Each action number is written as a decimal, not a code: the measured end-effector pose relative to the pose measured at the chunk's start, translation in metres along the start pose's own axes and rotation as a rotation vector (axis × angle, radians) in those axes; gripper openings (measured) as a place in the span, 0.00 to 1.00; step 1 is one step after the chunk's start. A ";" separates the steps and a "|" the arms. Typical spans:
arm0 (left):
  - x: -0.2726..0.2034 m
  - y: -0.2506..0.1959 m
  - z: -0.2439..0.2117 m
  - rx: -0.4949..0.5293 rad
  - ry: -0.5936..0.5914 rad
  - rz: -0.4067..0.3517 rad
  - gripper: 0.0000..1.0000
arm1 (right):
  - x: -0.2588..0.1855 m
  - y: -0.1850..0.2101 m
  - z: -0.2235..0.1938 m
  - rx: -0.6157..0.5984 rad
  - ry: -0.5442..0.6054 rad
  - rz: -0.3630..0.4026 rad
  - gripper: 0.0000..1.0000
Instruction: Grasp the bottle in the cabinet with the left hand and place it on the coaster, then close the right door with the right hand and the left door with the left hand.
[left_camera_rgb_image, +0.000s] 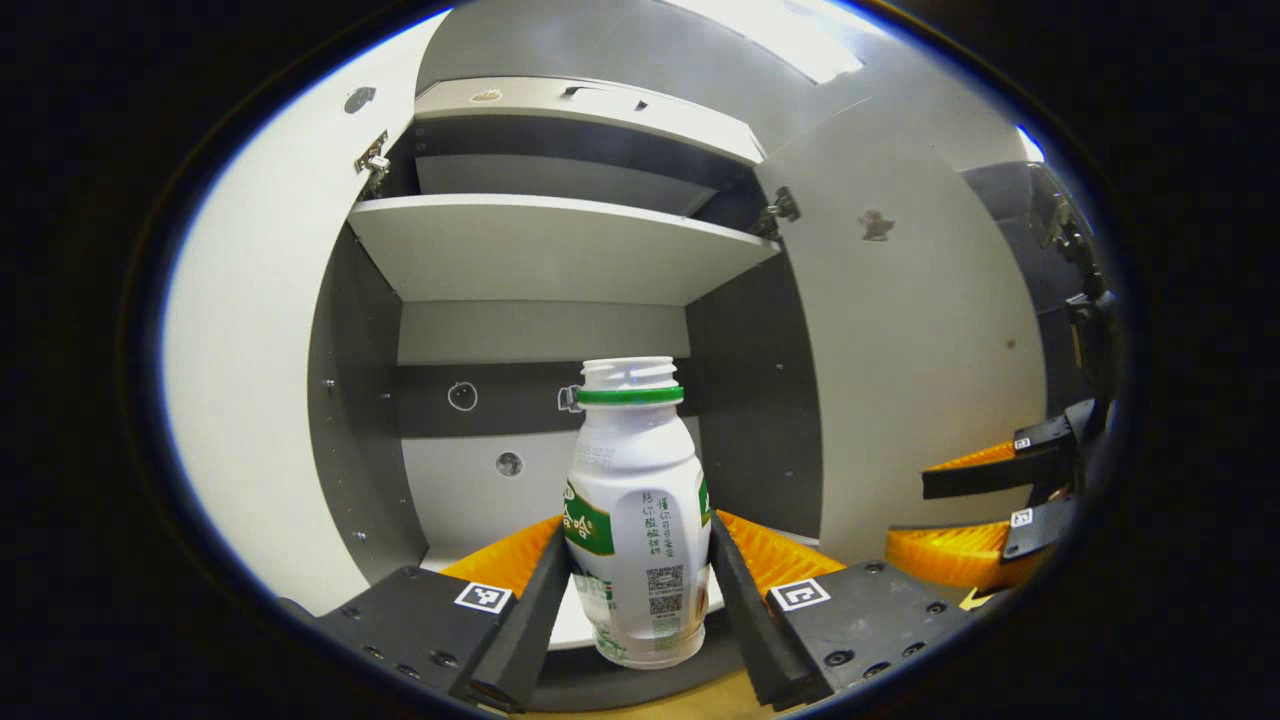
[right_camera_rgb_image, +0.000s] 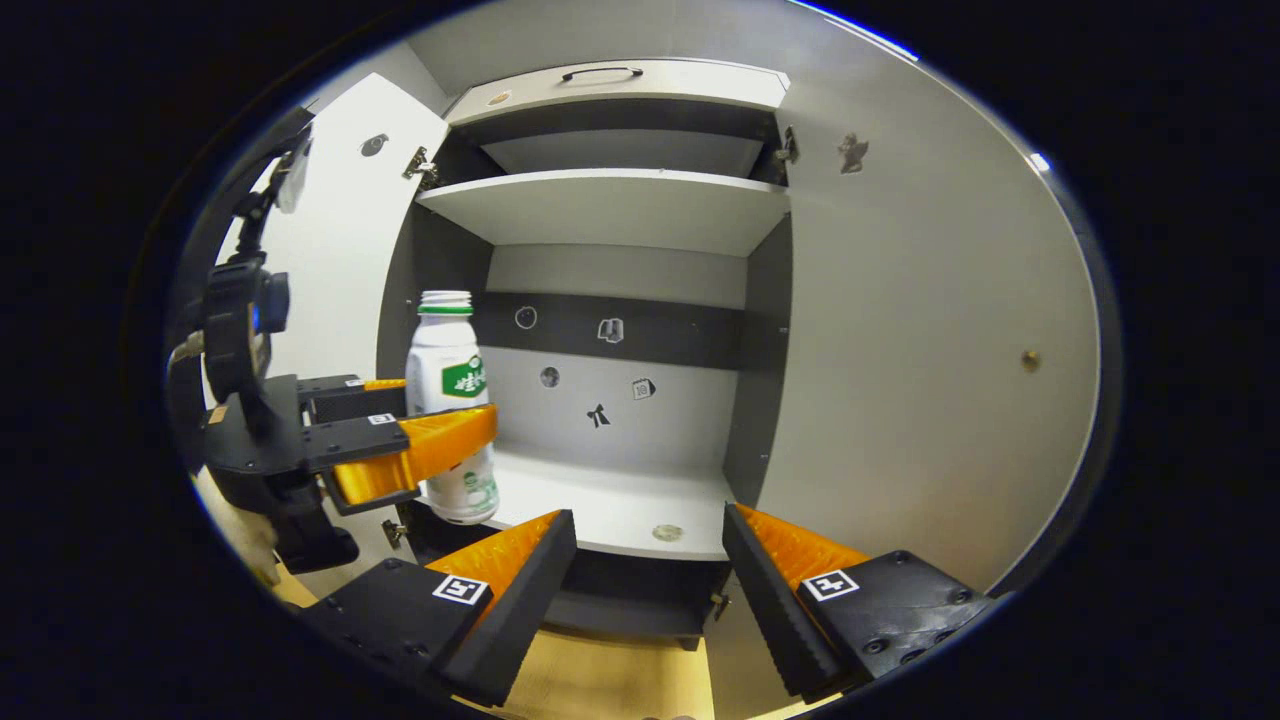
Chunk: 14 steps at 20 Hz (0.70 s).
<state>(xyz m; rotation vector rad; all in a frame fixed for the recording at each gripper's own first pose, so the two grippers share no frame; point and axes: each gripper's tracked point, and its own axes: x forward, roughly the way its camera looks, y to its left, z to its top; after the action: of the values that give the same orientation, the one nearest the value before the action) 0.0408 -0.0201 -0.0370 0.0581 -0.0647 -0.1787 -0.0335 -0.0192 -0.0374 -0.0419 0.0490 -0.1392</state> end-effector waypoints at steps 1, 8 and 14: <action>-0.013 -0.007 -0.007 -0.014 0.005 -0.013 0.79 | -0.008 -0.004 -0.003 -0.006 0.004 -0.028 0.98; -0.097 -0.060 -0.076 -0.058 0.058 -0.056 0.79 | -0.046 -0.022 -0.034 0.007 0.027 -0.118 0.98; -0.144 -0.087 -0.128 -0.114 0.067 0.051 0.79 | -0.051 -0.022 -0.070 -0.035 0.043 0.002 0.98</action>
<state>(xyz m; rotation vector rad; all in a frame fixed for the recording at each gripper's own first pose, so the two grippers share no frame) -0.1076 -0.0735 -0.1781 -0.0515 0.0108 -0.1293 -0.0908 -0.0369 -0.1039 -0.0741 0.0944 -0.1371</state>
